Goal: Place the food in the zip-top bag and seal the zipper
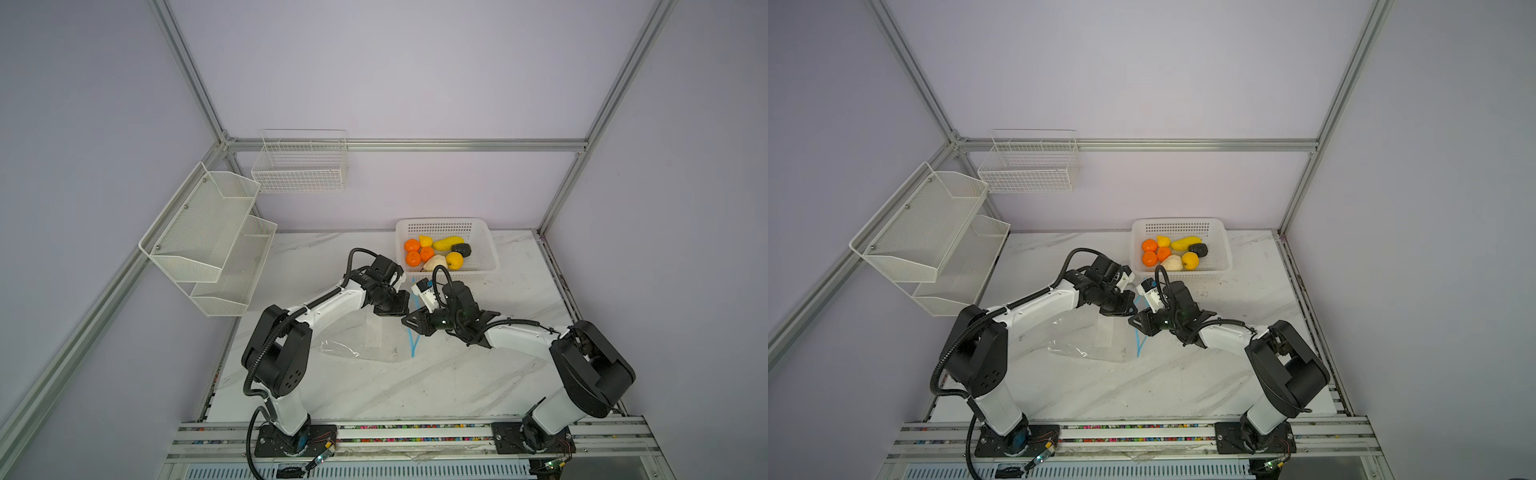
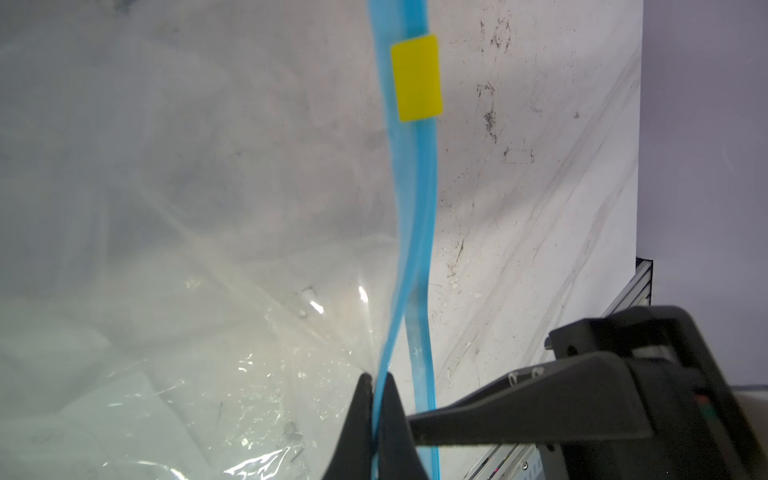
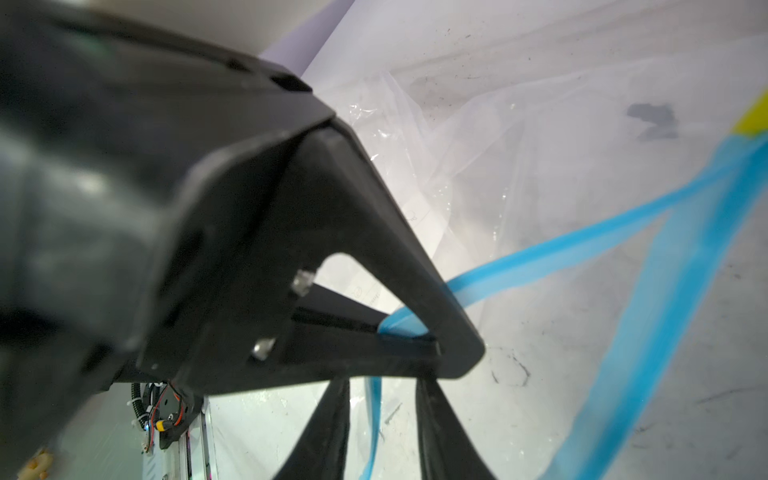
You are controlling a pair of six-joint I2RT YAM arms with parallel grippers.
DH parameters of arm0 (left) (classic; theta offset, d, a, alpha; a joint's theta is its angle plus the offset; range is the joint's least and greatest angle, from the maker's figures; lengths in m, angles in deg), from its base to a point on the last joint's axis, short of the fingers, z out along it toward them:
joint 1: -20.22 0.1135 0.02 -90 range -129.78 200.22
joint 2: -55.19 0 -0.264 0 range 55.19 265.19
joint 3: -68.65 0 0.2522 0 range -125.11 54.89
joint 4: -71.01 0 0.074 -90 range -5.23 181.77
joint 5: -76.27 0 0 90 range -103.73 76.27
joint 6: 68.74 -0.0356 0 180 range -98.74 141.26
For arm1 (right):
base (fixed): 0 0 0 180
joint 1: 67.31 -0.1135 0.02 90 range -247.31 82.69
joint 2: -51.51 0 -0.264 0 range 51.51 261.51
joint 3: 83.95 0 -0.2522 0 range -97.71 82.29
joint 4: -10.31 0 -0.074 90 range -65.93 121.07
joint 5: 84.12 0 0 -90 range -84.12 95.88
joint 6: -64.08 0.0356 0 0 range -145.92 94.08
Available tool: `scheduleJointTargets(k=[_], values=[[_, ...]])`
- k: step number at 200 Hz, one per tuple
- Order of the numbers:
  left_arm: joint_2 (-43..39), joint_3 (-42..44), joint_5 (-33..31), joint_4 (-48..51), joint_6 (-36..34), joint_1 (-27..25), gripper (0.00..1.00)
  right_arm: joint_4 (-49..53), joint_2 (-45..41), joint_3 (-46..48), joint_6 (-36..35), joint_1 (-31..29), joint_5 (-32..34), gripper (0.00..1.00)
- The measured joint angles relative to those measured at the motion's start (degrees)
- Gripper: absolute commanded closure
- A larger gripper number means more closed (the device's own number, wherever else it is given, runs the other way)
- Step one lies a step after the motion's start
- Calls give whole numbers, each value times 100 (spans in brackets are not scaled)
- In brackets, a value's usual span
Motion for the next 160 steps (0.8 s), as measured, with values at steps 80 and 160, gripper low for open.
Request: scheduleJointTargets(k=[80,160], values=[[0,0,-107,181,22,31,100,540,-1429,44,74,17,1165,68],[0,0,-105,173,229,192,100,885,-448,-234,251,50,1878,65]])
